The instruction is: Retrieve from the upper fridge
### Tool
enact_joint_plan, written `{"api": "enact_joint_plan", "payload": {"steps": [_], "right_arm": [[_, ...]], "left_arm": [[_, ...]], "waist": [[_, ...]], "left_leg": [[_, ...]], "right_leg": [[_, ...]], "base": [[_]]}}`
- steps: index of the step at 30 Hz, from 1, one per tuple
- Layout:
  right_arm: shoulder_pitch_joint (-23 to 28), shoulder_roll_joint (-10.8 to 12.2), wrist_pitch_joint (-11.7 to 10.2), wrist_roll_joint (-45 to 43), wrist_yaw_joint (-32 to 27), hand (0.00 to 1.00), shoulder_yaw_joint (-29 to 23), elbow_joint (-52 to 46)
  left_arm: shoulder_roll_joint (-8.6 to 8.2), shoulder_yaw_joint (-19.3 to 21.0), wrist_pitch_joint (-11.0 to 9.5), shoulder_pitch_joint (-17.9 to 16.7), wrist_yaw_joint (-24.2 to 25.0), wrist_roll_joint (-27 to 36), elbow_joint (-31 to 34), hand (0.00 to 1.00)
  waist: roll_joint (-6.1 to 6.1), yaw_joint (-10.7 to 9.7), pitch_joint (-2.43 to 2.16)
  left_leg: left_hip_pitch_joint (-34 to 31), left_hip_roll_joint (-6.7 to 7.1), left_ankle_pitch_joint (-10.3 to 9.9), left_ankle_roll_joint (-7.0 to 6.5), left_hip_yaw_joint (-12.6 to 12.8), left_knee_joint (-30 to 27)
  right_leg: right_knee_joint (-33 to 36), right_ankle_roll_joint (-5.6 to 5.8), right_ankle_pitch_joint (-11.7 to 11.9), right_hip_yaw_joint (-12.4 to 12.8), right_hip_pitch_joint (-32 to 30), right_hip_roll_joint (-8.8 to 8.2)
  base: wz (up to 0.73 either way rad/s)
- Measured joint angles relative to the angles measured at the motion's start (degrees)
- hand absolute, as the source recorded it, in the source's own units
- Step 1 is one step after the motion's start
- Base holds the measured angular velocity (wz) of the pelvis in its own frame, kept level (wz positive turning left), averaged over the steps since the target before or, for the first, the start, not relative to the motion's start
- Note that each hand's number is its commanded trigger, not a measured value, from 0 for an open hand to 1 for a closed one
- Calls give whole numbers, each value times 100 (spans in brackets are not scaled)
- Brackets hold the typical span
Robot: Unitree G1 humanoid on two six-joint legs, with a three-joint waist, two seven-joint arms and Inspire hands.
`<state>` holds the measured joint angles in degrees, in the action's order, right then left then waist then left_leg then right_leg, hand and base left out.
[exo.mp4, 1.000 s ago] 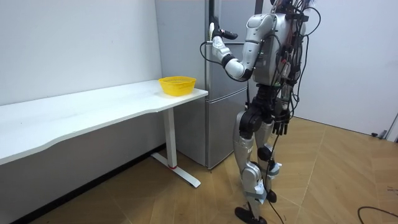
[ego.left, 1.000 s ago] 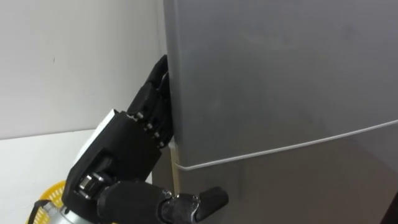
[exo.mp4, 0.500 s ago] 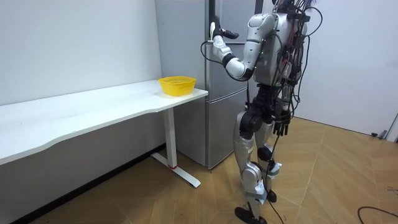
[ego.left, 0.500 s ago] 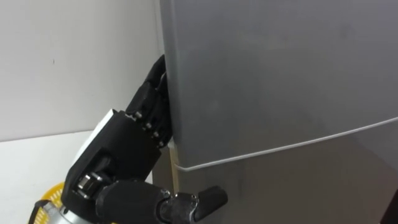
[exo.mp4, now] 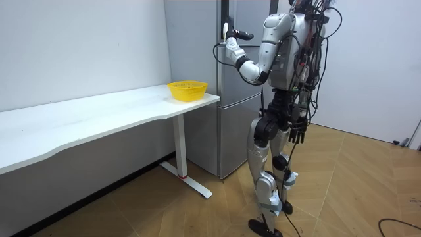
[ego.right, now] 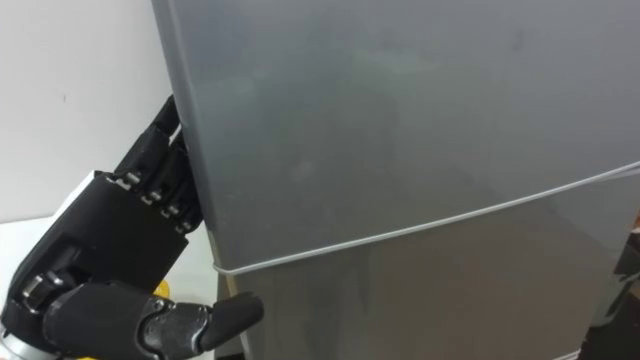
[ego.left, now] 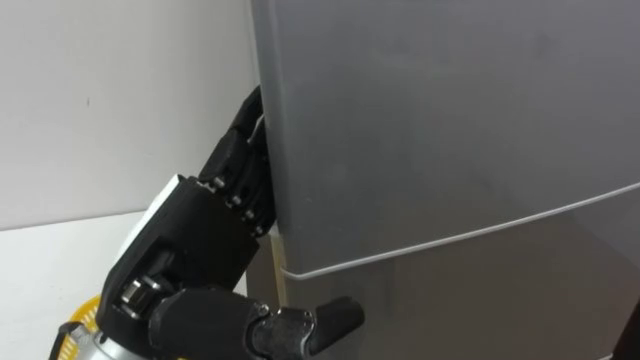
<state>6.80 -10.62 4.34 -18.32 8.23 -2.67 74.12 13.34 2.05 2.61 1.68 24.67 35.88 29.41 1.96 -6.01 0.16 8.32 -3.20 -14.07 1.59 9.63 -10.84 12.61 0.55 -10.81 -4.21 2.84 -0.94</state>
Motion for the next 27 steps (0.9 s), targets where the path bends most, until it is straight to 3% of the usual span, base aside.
{"api": "enact_joint_plan", "payload": {"steps": [23,27], "right_arm": [[103,-23,0,-24,-7,0,-98,-30],[77,-40,5,7,-3,0,-99,-1]], "left_arm": [[99,-1,-6,1,-104,22,0,0],[97,-2,-39,1,-217,34,1,0]], "waist": [[11,-24,10],[10,-158,9]], "left_leg": [[90,7,-3,-6,296,-2],[34,9,-14,-24,298,-3]], "right_leg": [[3,32,48,238,-24,8],[3,49,60,241,-67,7]], "base": [[-4],[3]]}}
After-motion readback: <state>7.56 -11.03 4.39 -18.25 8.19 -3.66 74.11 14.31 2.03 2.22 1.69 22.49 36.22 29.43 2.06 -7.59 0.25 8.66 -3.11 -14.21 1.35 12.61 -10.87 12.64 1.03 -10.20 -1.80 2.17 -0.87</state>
